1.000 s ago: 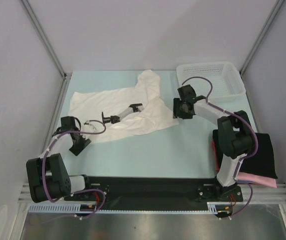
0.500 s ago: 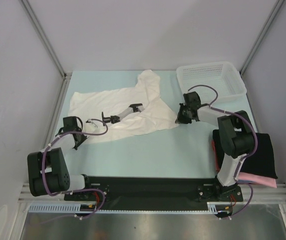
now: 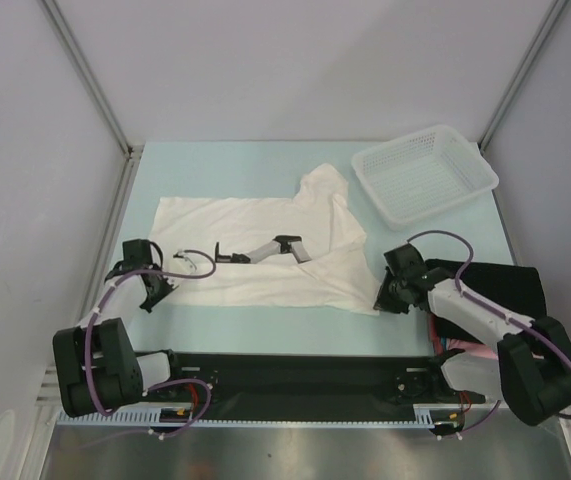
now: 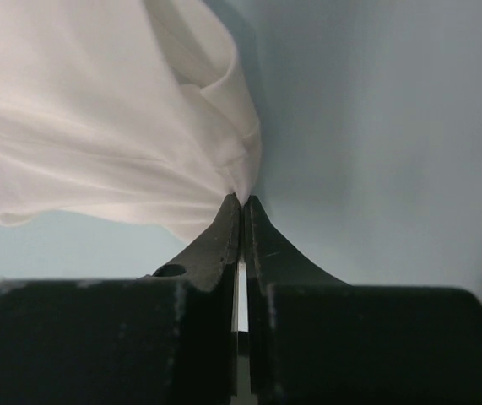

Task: Fold and stack the t-shirts
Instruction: Fold the tshirt

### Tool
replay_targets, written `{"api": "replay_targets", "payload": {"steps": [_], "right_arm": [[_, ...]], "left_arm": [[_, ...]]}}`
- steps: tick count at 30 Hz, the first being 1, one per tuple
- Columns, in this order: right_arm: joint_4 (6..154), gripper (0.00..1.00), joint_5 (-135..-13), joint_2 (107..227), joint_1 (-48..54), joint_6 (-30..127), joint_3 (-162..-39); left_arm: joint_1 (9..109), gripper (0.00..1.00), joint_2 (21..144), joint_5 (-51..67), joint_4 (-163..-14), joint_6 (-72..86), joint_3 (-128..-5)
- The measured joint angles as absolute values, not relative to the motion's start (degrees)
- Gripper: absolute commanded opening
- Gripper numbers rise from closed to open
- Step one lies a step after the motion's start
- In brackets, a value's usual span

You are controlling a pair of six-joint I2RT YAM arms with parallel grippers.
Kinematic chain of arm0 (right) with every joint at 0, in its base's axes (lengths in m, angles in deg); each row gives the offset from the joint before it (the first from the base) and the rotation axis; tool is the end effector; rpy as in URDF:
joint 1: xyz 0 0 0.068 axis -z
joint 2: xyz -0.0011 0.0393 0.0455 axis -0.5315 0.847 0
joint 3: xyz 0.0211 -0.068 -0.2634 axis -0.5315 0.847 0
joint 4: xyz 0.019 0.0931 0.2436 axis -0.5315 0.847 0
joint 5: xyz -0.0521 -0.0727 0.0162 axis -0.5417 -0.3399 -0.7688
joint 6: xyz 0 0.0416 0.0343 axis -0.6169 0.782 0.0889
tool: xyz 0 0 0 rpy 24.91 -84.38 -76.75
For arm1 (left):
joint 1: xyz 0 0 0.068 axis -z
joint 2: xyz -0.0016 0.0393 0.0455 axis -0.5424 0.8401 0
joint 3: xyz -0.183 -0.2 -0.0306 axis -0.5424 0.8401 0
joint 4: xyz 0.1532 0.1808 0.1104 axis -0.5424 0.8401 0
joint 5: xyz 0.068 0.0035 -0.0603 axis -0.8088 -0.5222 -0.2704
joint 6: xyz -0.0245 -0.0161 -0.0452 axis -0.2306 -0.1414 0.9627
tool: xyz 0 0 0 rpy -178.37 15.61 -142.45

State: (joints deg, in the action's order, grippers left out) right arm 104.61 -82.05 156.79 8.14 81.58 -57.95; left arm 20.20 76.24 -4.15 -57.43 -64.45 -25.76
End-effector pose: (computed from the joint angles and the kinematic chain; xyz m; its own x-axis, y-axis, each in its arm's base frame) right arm 0.1946 0.0864 0.1627 -0.8867 0.3052 -0.3472 0.2090 0.9346 0.2877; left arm 0.1942 0.0460 0.1552 -0.6619 0.7364 -0.1401 0.6573 0.6600 0.3637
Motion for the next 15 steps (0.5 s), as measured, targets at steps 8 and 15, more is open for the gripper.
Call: {"api": "replay_targets", "payload": {"steps": [8,15], "right_arm": [[113.7,0.09,-85.5,147.0,7.0,88.5,-54.5],[122.2,0.55,-89.3,144.4,5.6,88.0,-59.4]], "left_arm": [[17.1,0.16,75.8,-4.1,-45.9,-68.7,-28.2],[15.9,1.0,76.1,-2.6,-33.6,-70.2,-36.4]]}}
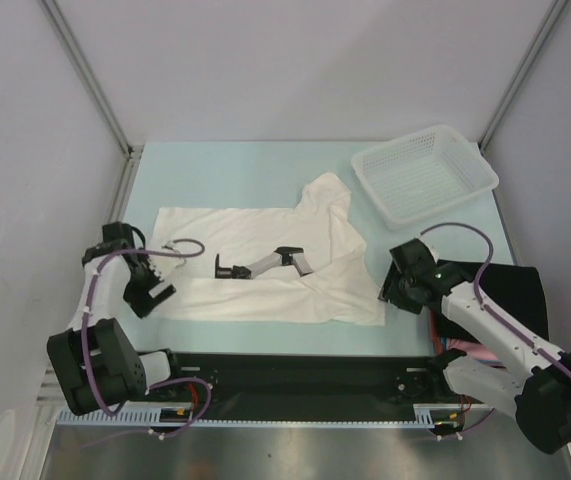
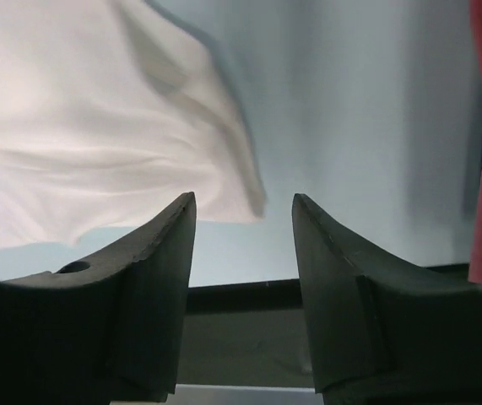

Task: Fold and stack the t-shirts
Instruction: Fold the tshirt

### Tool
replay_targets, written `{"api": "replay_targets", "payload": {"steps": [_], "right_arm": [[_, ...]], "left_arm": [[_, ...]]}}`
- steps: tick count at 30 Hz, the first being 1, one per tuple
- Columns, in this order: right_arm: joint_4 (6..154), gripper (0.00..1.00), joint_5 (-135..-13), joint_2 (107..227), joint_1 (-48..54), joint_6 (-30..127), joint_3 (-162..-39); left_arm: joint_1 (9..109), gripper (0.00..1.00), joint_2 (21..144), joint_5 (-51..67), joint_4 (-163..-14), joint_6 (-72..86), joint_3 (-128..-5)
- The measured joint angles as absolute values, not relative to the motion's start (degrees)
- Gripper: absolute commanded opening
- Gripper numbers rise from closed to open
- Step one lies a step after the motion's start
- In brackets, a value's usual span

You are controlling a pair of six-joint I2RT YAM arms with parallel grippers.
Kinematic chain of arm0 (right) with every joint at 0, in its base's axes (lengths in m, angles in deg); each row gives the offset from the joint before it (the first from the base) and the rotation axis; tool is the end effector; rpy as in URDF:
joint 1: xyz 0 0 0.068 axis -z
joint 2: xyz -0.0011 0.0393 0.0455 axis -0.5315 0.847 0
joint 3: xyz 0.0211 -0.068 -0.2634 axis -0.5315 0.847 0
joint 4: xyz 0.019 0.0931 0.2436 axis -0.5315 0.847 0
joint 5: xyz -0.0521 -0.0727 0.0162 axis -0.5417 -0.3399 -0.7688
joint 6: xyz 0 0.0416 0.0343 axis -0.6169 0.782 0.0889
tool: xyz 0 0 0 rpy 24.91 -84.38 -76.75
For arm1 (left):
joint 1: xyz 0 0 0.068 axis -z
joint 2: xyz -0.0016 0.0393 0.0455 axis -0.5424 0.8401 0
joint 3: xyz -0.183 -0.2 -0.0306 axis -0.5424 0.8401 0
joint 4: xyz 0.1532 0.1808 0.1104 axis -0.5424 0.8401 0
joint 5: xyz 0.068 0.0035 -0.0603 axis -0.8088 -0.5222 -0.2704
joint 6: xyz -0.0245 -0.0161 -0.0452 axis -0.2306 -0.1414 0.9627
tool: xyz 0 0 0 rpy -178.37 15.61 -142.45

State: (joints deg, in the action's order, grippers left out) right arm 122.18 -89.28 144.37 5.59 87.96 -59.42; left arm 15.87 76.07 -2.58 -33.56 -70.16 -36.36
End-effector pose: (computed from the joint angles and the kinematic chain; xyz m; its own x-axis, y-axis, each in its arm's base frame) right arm 0.1565 0.0730 0.1938 -0.8577 0.3709 -0.3562 0.3168 0.9267 0.2023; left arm 0.1817 0.0569 0.1926 -0.6605 0.7500 -0.0336 0.7362 0.6559 0.1667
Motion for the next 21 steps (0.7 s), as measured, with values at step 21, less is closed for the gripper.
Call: {"api": "replay_targets", "payload": {"steps": [21], "right_arm": [[102.7,0.47,-87.9,204.3,7.2,47.4,-117.7]], "left_arm": [[17.6,0.95,126.2,5.0,-46.3,-28.8,-89.3]]}}
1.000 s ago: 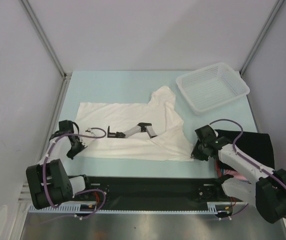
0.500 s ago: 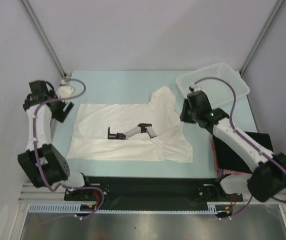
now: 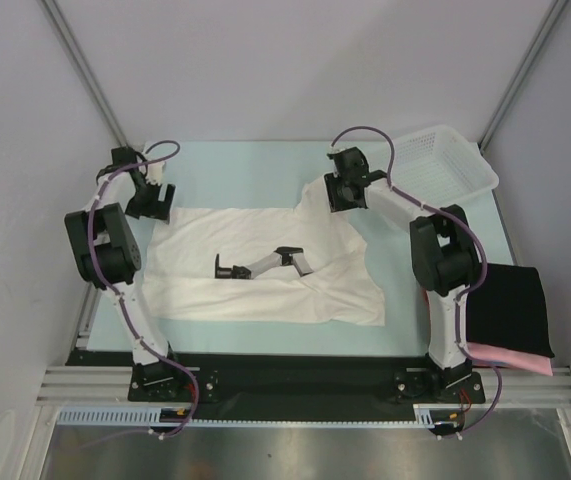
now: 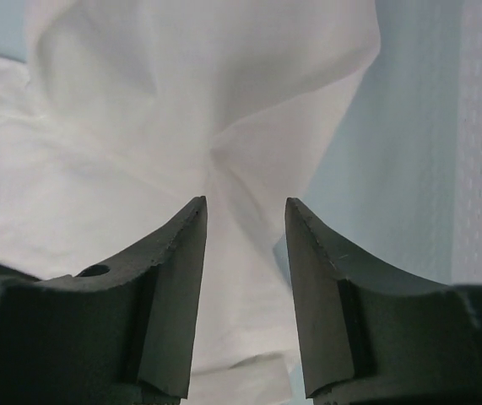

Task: Fold and stack the t-shirts
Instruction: Fold the tshirt

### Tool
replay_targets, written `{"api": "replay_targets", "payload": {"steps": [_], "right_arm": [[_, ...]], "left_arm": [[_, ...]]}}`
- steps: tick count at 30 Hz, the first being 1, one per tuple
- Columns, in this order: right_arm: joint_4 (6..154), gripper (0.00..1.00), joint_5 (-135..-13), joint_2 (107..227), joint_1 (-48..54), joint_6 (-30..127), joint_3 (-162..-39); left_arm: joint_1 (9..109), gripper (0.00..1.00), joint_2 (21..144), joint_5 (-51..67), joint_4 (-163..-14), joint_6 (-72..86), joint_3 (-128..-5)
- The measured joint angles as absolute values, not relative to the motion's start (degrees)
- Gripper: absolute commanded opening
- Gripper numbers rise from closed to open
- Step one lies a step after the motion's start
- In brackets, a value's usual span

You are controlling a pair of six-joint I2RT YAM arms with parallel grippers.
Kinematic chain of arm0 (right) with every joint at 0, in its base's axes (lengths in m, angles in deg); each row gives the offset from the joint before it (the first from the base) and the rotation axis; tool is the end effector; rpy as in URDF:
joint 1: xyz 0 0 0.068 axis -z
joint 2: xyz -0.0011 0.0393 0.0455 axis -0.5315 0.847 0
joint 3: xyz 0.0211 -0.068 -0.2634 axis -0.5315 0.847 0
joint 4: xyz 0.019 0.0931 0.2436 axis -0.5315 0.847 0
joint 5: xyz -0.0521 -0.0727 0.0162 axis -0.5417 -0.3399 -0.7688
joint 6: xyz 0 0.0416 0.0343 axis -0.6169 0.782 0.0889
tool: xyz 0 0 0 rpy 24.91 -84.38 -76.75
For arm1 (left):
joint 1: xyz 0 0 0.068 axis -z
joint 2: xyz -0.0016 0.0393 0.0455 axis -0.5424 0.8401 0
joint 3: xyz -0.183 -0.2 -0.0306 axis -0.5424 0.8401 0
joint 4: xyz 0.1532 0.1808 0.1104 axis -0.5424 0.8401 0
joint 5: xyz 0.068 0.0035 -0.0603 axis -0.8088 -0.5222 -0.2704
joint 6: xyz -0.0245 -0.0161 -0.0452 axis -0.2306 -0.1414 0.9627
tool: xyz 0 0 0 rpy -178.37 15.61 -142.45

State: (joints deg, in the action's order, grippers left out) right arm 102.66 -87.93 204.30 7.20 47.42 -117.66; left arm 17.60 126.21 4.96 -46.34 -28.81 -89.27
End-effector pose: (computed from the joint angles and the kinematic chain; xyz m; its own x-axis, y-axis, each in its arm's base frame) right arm 0.4221 0.1919 0.2122 -0.7165 -0.2264 -0.6599 -0.2895 0.9571 -0.0140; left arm 0.4295 0.1136 0.1960 -0.8886 0.1822 -0.4210 0.1552 0.9830 0.0978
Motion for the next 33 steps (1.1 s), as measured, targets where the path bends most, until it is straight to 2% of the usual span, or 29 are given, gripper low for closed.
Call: {"api": "replay_targets", "payload": {"steps": [6,7,8,10,11,13,15,30,31,32,33], "right_arm": [[103.9,0.45,-87.7,209.9,8.5,45.8,-121.2],[104.0,0.42,-87.7,210.6,8.7,45.8,-121.6],[104.1,0.35,-87.6,211.1,9.0,45.8,-121.7],[104.2,0.27,-86.9,212.0,9.4,46.1,-121.7],[104.2,0.17,-86.4,212.1,9.7,46.3,-121.6],[104.1,0.04,-85.3,212.1,10.3,46.5,-121.2],[103.3,0.0,-84.9,212.1,11.1,46.9,-120.6],[101.8,0.0,-86.6,207.3,15.8,51.3,-112.9],[101.7,0.03,-86.5,207.3,15.8,51.3,-112.9],[101.6,0.11,-86.2,207.3,15.7,51.3,-112.9],[101.6,0.23,-85.8,207.3,15.7,51.3,-112.9]], "left_arm": [[18.7,0.91,132.7,4.5,-46.7,-25.0,-96.0],[18.8,0.89,133.6,4.6,-46.7,-24.5,-96.9],[18.9,0.87,134.3,4.6,-46.7,-24.2,-97.4],[19.1,0.73,135.0,4.9,-46.3,-23.8,-97.3],[19.3,0.67,135.3,5.3,-46.1,-23.8,-97.2],[19.9,0.41,135.3,6.4,-45.9,-23.5,-97.2],[20.5,0.01,135.4,7.6,-45.4,-23.2,-97.1],[19.0,0.0,134.5,1.0,-49.2,-22.5,-95.3],[18.9,0.0,134.5,0.5,-49.4,-22.4,-95.3],[18.7,0.0,134.5,-0.1,-49.7,-22.4,-95.3],[18.5,0.0,134.5,-0.3,-49.9,-22.3,-95.3]]}}
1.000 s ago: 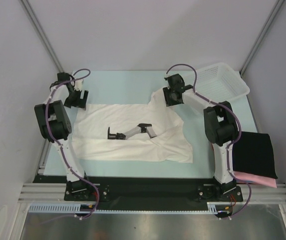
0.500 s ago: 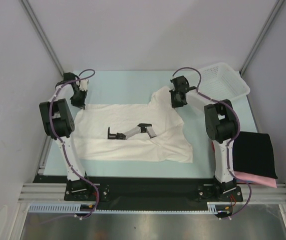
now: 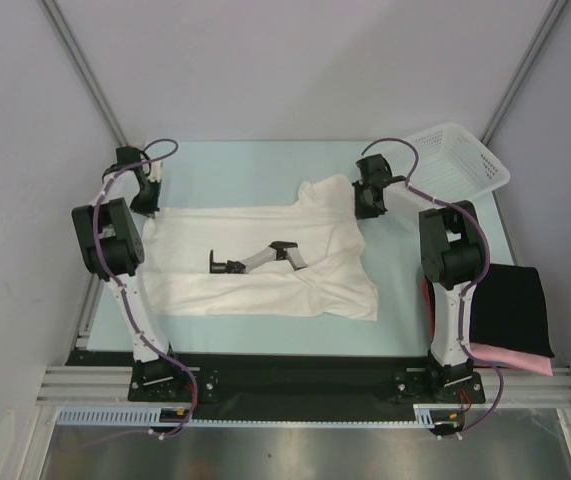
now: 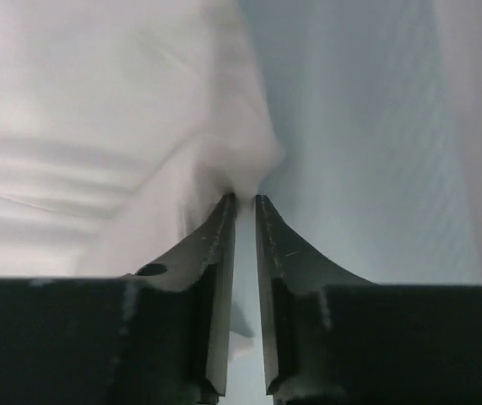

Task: Fold and stack the t-shirts
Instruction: Fold the tshirt

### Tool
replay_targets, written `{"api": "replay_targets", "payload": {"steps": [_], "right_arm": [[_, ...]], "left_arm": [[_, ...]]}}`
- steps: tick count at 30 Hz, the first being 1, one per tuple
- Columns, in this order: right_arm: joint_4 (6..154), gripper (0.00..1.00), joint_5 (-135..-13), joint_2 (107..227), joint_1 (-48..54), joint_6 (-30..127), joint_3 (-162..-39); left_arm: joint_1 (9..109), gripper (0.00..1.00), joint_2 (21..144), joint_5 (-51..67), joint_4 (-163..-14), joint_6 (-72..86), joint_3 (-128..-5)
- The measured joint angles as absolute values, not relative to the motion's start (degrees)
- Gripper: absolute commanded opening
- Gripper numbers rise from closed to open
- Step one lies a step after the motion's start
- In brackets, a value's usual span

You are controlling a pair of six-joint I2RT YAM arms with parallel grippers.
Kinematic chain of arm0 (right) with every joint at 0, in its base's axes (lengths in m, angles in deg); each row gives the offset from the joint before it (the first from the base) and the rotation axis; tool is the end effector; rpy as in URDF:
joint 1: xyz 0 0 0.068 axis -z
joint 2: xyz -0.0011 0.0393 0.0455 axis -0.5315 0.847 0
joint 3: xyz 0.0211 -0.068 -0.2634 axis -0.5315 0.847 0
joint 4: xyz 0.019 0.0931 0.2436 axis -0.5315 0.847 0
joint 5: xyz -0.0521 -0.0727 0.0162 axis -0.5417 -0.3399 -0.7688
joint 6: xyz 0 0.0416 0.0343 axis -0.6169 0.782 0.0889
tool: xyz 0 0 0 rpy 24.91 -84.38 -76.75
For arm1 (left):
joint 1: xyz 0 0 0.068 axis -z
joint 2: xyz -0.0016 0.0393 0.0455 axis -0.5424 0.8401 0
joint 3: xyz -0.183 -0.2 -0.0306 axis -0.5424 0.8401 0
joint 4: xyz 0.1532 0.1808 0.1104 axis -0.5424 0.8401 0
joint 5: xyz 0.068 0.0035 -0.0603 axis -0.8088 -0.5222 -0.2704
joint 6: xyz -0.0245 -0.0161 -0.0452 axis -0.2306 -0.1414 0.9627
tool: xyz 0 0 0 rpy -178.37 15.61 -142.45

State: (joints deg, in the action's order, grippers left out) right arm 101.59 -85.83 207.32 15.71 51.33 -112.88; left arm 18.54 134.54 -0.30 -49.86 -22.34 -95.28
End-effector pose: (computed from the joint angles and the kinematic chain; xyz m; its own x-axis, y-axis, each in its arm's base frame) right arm 0.4385 0.1265 0.1643 -0.8229 -0.0709 -0.5638 -0.1118 0.9930 0.0383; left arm 0.4614 0.1176 0.1656 -0.9026 0.0855 -0.4220 0.0309 0.9904 0.1346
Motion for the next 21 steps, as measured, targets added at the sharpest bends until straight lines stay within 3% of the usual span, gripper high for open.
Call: {"api": "replay_targets", "payload": {"steps": [1,3,15,21], "right_arm": [[101.6,0.43,-85.5,207.3,15.7,51.4,-112.9],[101.8,0.5,-85.0,207.0,15.6,50.9,-112.9],[98.6,0.5,-80.7,194.8,14.9,53.0,-105.0],[94.1,0.57,-73.3,193.9,13.7,52.2,-98.9]], "left_arm": [[18.4,0.0,134.5,-0.2,-50.0,-22.3,-95.3],[18.0,0.0,134.5,-0.2,-50.4,-22.5,-95.2],[17.7,0.0,132.4,-0.6,-54.6,-23.8,-90.9],[17.7,0.0,132.3,-0.7,-54.7,-24.1,-90.8]]}}
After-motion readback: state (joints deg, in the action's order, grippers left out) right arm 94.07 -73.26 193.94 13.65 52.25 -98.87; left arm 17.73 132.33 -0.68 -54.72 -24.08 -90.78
